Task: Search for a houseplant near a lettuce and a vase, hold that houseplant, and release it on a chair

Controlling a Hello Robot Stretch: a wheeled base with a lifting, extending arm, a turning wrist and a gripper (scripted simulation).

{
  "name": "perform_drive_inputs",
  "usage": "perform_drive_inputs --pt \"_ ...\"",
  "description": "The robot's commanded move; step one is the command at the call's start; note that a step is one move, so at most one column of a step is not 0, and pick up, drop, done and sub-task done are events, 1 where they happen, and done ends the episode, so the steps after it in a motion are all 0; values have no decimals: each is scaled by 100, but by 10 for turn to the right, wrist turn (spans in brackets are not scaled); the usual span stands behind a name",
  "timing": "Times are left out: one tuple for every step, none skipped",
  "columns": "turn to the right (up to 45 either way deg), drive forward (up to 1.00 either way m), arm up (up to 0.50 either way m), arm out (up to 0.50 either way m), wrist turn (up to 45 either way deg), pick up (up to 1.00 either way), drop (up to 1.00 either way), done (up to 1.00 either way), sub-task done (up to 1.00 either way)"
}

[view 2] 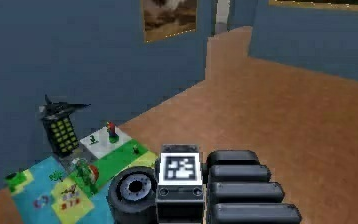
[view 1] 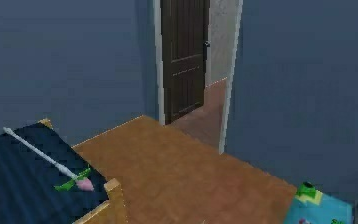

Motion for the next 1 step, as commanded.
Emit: perform_drive_inputs --pt "0 100 0 0 0 0 0 0 0"
